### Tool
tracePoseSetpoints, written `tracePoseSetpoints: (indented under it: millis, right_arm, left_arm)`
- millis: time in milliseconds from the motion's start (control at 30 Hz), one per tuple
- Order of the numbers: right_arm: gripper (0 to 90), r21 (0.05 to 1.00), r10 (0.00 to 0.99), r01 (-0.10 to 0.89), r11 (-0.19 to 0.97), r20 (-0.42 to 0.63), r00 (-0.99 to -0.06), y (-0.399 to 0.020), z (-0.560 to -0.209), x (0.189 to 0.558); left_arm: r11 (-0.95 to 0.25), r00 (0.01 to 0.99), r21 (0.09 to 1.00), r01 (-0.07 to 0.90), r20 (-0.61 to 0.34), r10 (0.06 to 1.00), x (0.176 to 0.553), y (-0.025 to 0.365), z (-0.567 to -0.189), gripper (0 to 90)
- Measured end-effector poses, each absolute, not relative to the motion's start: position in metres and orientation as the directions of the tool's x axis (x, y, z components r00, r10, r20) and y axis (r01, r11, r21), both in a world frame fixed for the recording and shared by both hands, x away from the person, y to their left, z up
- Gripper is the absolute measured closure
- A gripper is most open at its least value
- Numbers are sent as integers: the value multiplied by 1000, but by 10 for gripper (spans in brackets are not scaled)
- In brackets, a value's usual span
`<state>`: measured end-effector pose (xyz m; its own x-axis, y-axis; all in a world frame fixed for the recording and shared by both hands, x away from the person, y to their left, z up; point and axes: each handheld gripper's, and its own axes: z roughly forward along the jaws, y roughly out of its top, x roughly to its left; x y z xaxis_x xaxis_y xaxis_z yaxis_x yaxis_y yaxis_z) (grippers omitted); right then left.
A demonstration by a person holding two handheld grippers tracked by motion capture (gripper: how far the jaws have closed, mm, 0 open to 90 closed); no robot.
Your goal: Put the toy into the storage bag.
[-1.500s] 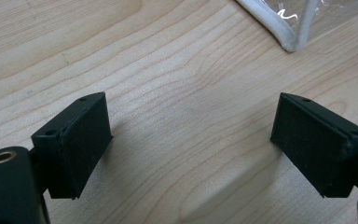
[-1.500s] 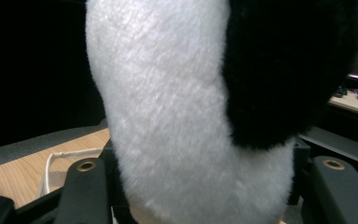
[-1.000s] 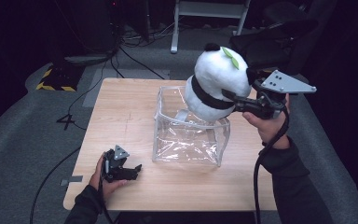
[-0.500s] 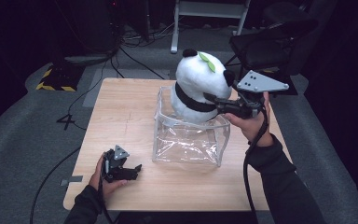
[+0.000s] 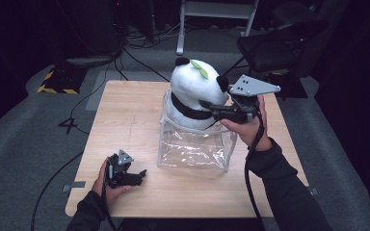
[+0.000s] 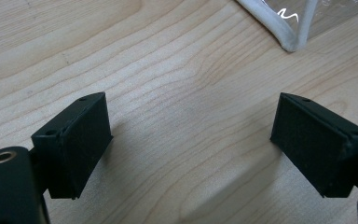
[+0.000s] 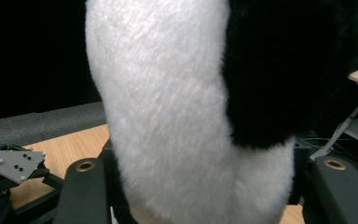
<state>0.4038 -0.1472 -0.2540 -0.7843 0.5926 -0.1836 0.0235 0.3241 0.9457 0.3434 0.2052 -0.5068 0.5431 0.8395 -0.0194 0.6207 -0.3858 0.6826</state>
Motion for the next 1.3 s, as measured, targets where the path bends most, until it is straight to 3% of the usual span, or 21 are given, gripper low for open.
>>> tracePoseSetpoints:
  millis: [267,1300]
  right_arm:
    - [395,939,597,98,331,-128,-792,-148,-269,413]
    - [315,825,547,248,508,-86,-833,-139,-308,429]
  left_arm:
    - [-383,541,683,623,-23,840,343,205,-507,120]
    - [-384,543,682,622,-21,840,343,205,-507,120]
